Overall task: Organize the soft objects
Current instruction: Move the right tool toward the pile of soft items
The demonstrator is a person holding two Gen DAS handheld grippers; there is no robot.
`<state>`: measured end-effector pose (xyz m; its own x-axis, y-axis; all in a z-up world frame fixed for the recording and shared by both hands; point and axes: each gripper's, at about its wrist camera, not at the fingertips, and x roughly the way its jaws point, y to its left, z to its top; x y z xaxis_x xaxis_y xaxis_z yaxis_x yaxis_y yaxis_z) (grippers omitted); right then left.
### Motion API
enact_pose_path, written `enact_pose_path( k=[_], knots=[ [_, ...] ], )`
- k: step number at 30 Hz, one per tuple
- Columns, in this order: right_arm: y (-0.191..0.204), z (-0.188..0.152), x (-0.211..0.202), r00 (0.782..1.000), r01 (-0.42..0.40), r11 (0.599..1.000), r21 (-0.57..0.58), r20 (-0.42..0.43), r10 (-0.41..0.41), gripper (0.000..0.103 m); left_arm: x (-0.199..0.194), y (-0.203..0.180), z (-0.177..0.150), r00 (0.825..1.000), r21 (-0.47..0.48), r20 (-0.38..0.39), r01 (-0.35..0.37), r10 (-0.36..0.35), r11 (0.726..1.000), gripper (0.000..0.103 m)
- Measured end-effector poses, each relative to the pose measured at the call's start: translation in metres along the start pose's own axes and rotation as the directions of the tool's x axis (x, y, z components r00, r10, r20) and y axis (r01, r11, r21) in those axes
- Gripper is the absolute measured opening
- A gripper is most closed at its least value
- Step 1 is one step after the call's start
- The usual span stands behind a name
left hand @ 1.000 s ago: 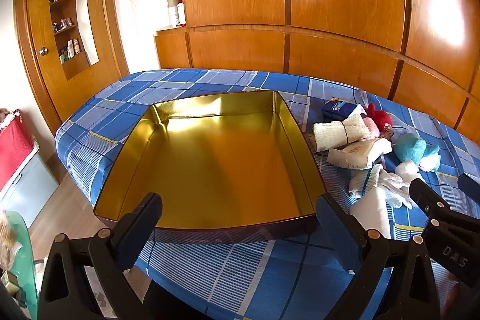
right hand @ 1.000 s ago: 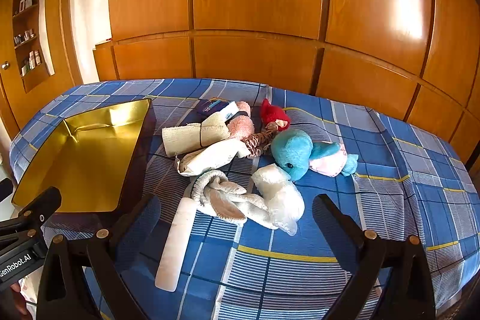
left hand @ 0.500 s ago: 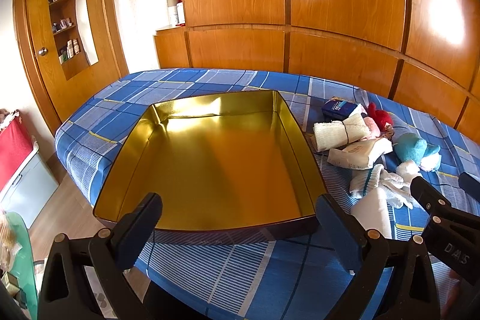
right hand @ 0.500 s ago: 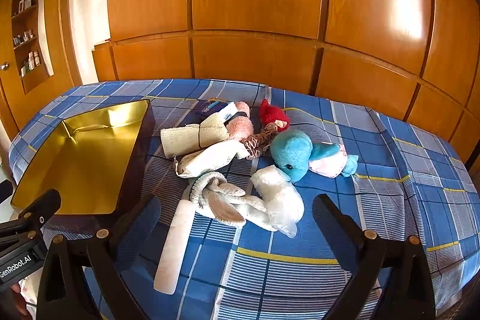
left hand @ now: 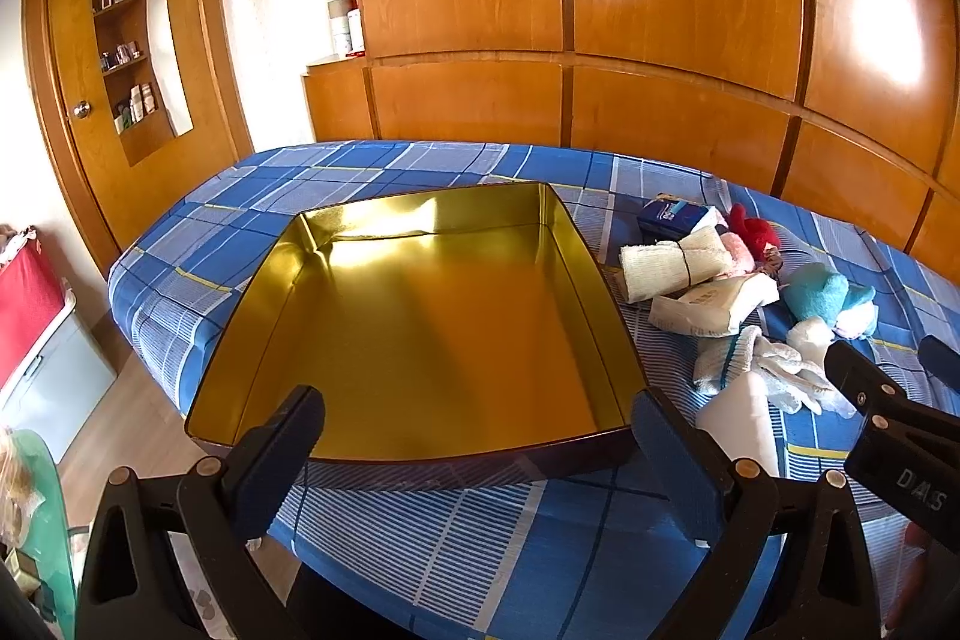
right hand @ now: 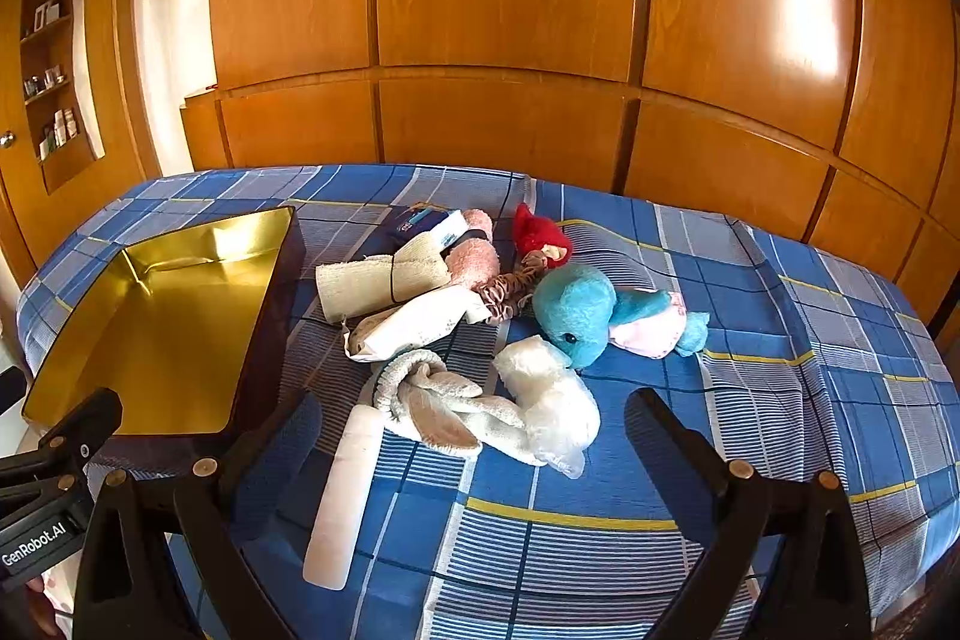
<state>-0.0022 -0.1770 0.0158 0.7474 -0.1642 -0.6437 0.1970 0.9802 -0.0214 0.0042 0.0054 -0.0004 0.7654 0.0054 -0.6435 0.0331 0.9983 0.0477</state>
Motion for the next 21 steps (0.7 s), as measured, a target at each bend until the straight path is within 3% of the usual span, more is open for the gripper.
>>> enact_pose_path(
  k=[21],
  knots=[
    [-0.032, 0.016, -0.003, 0.999, 0.041, 0.998, 0.045, 0.031, -0.042, 0.103, -0.003, -0.014, 0.000, 0.998, 0.061, 0.008, 0.061, -0.062, 0.996, 0.103]
  ],
)
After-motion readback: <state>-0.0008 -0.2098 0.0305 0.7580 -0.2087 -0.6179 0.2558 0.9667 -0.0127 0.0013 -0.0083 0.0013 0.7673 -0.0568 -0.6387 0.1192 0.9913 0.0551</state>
